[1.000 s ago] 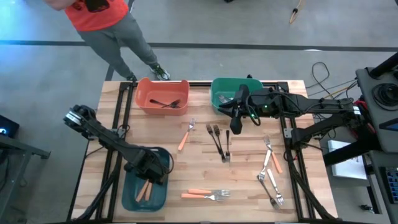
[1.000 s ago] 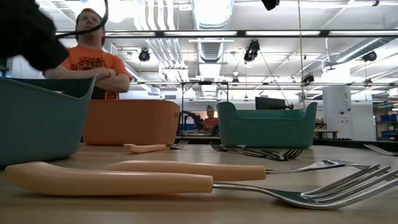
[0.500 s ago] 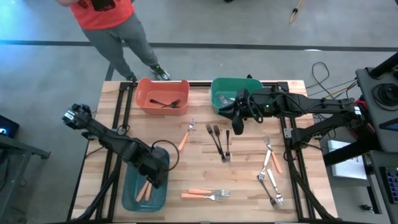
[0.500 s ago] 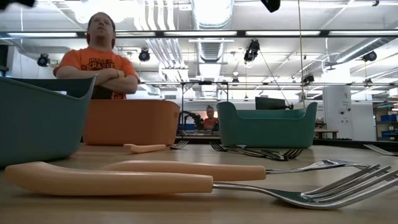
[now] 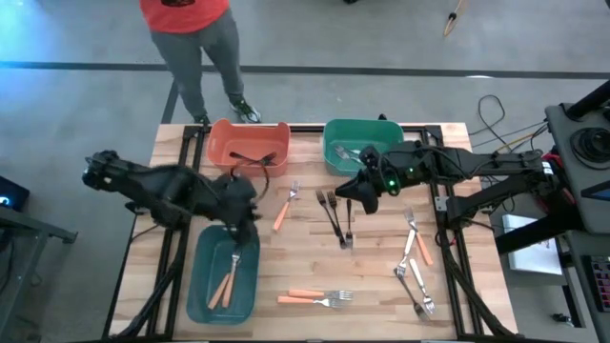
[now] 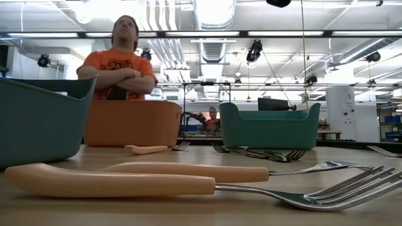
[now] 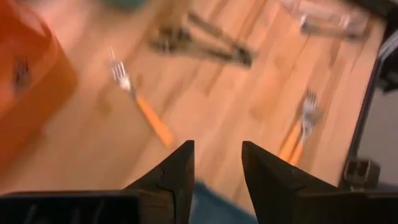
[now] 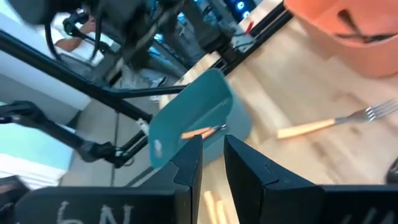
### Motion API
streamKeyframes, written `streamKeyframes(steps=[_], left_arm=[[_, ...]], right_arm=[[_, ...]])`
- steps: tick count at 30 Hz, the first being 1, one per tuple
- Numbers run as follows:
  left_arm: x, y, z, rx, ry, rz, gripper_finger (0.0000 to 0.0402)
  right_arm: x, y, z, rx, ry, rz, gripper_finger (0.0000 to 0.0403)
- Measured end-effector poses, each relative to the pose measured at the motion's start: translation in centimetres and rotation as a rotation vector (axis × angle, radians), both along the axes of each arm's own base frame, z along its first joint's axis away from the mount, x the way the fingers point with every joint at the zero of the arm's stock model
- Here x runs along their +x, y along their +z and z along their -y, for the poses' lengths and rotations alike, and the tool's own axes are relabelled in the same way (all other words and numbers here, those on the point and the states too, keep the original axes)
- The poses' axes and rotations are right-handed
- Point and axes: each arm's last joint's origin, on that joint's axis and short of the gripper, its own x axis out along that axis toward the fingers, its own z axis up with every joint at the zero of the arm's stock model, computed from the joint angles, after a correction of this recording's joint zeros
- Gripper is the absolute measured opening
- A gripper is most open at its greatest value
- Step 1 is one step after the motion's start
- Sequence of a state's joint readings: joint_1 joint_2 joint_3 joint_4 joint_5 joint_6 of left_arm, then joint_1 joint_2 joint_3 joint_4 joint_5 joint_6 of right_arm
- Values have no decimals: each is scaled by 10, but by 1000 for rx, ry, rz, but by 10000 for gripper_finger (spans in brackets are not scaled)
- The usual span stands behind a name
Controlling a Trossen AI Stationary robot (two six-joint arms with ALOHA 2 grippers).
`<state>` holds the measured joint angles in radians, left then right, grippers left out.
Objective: Sort silverware by color (type)
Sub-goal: Put the black fork into the orange bin
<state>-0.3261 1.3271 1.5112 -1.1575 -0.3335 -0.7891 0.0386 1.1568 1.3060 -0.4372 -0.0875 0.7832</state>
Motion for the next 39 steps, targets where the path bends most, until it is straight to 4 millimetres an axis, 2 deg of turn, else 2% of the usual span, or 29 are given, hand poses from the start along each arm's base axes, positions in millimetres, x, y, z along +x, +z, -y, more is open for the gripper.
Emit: streamKeyframes(steps=[6, 10, 15, 23, 26, 32, 39], left_arm=[[2, 21, -22, 113, -78, 185, 96], [5, 25, -30, 145, -94, 276, 84], [7, 7, -33, 130, -99, 364, 78], [9, -29, -32, -27, -114, 609, 78], [6, -32, -33, -55, -98, 744, 78], [-5, -23, -37, -70, -86, 987, 77], [-27, -8, -47, -19, -61, 1107, 77]], right_arm=[[-1, 0, -9, 68, -2, -10, 59], [2, -2, -9, 118, -22, -25, 59], [12, -5, -10, 132, -29, -50, 59], [26, -17, -11, 143, -53, -197, 59], [32, -27, -9, 142, -74, -291, 59], [44, -58, -1, 123, -125, -569, 59], [71, -111, 15, 101, -175, -823, 59]])
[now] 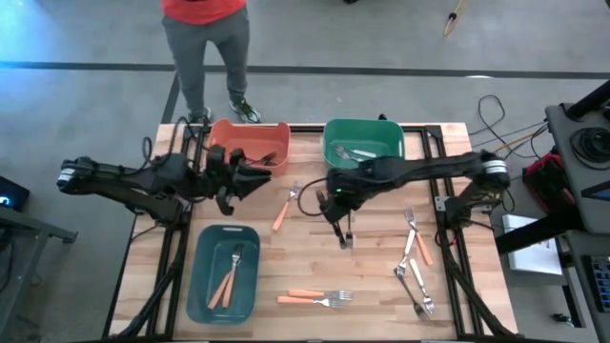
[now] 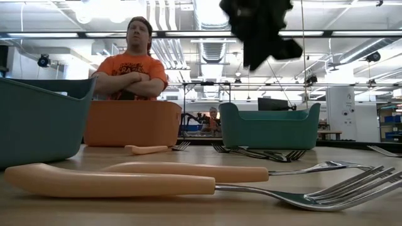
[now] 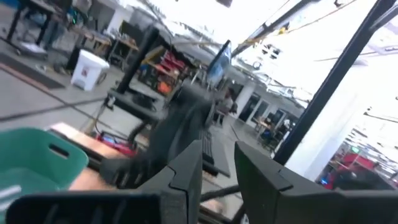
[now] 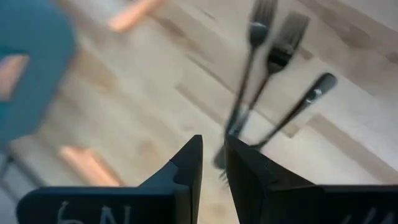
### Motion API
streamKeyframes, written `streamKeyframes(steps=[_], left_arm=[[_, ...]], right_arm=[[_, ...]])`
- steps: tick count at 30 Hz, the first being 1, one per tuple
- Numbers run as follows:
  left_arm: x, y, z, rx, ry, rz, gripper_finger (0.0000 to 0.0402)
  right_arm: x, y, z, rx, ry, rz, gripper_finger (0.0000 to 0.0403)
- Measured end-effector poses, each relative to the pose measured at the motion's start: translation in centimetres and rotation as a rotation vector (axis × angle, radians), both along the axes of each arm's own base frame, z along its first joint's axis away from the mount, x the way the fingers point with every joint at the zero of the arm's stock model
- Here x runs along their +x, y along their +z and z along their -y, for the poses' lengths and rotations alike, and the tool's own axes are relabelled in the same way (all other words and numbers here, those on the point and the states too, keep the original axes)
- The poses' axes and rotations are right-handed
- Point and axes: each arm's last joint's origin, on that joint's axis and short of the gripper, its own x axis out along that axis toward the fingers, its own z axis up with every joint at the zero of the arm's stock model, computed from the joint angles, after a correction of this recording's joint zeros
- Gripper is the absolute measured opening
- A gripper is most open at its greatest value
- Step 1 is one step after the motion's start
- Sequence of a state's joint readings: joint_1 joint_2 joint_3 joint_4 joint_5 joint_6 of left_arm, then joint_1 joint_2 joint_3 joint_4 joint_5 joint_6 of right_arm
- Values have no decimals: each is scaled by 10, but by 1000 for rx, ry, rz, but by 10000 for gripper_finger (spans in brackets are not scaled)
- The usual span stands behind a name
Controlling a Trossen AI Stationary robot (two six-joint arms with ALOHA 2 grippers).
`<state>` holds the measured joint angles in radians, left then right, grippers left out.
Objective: Sort silverware by color (type)
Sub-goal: Put the black fork into the orange bin
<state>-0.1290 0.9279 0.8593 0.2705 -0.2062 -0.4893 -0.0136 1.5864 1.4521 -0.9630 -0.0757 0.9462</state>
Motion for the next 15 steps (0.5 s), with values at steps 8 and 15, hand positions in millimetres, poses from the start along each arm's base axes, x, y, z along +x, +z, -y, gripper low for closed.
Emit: streamKeyframes(steps=[8, 15], left_arm=[[-19, 7, -8, -15, 132, 2, 77], [-27, 3, -11, -14, 190, -64, 77]], right_arm=[[25, -63, 13, -2, -7, -215, 59], [34, -94, 15, -65, 8, -305, 59]])
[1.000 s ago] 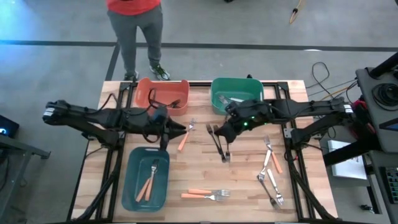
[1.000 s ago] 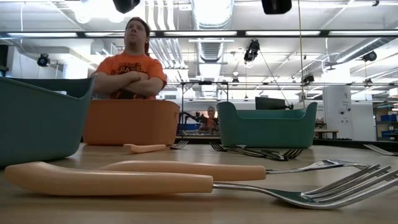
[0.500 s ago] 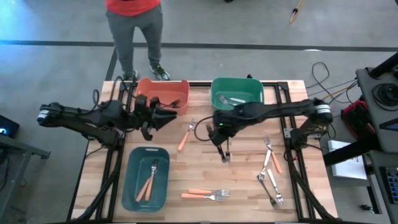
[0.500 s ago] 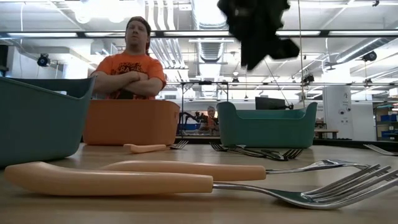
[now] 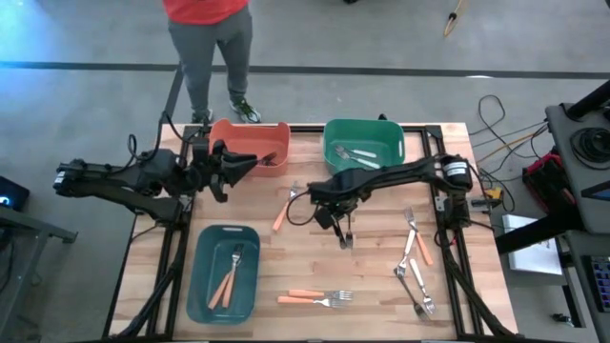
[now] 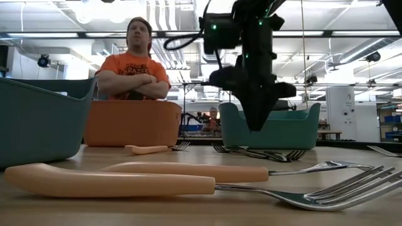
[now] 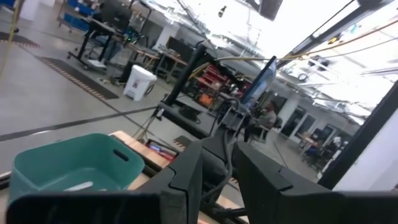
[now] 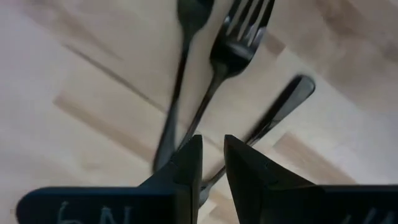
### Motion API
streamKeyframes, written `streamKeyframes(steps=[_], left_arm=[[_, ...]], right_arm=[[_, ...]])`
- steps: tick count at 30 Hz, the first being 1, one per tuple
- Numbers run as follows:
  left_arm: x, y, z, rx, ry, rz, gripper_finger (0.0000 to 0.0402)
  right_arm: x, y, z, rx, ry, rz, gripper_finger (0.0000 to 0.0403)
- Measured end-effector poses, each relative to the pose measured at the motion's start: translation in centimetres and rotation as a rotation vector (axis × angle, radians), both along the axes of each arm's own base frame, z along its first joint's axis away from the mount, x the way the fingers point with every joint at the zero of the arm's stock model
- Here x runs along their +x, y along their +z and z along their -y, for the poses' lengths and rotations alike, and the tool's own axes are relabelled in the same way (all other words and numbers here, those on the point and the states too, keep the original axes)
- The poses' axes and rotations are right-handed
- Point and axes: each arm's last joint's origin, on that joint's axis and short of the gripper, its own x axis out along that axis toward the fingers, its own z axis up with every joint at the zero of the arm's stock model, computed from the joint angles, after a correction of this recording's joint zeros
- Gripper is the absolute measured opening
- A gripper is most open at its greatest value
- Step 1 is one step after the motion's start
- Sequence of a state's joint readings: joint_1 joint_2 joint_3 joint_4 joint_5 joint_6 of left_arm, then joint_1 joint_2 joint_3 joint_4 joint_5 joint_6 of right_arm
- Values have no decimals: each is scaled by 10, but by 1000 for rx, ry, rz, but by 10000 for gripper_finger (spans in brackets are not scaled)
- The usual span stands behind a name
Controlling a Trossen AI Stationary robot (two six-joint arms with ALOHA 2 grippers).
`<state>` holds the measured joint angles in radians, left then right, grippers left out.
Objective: Sort silverware by color (type)
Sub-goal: Put the black fork into the orange bin
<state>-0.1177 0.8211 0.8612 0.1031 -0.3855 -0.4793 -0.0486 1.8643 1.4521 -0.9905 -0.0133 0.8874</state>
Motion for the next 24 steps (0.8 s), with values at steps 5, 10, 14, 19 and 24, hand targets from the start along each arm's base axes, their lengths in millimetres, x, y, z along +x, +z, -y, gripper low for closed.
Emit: streamKeyframes(steps=[5, 10, 14, 19, 24], left_arm=[[0, 0, 0, 1, 1, -6, 77], [2, -2, 0, 2, 4, -15, 77], [3, -3, 0, 2, 6, -20, 77], [4, -3, 0, 2, 6, -22, 77], [4, -3, 0, 3, 6, -23, 77]], right_arm=[[2, -6, 1, -41, 14, -8, 59], [8, -6, 2, -47, 11, 43, 69], [11, -8, 4, -51, -5, 65, 104], [11, -13, 4, -76, -15, 44, 153], [14, -24, 5, -75, -15, 17, 173]])
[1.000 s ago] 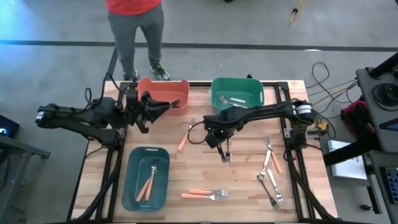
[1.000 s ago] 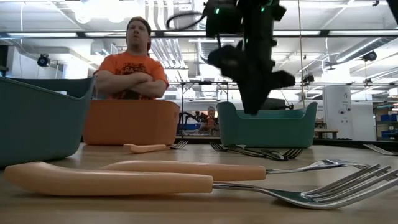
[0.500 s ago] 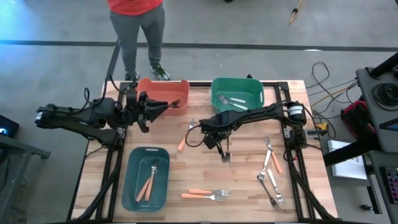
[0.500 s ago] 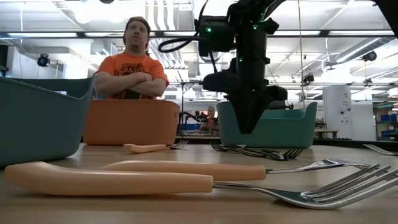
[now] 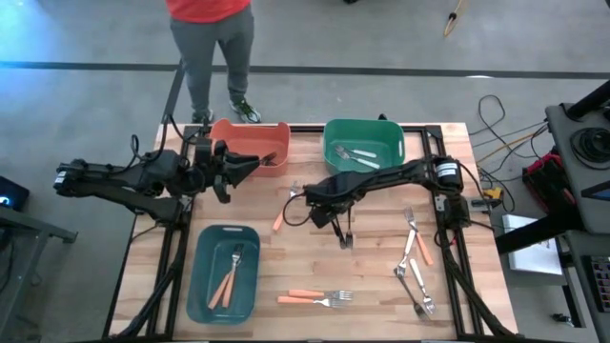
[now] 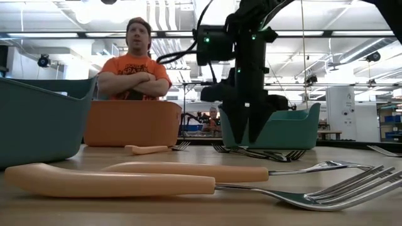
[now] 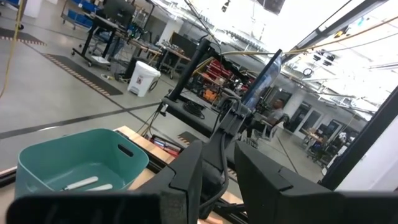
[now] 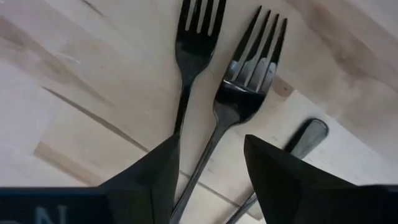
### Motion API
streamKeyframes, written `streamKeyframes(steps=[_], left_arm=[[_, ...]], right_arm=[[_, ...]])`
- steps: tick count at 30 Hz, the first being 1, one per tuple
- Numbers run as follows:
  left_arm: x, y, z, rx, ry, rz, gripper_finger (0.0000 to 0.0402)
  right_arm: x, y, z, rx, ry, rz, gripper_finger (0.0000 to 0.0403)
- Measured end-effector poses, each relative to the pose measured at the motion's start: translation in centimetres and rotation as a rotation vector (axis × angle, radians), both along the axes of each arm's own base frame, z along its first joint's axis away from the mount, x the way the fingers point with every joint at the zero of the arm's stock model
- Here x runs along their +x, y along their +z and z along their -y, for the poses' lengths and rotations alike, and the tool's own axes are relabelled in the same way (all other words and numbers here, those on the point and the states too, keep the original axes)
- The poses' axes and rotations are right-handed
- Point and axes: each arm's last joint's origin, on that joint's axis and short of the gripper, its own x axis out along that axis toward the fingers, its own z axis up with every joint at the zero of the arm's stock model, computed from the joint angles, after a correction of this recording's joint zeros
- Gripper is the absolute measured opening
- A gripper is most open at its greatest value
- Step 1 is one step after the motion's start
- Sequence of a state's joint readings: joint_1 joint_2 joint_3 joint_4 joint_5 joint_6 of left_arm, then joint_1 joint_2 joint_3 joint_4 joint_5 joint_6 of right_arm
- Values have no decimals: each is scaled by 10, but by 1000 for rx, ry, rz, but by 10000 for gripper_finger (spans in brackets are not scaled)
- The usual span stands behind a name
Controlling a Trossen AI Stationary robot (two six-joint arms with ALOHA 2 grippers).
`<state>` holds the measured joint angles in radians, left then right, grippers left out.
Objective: Sort silverware by color (type)
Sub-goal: Put the black fork into the orange bin
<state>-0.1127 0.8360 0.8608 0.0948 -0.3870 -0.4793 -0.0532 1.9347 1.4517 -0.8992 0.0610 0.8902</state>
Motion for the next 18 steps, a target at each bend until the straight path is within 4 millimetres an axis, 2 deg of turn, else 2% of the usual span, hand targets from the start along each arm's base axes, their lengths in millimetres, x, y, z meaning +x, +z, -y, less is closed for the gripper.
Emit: streamKeyframes(steps=[9, 18], left_arm=[[1, 0, 0, -3, 0, -1, 78], [1, 0, 0, -3, 0, -1, 78]], right_arm=[[2, -12, 0, 7, 12, -31, 173], [5, -12, 0, 5, 19, -2, 124]])
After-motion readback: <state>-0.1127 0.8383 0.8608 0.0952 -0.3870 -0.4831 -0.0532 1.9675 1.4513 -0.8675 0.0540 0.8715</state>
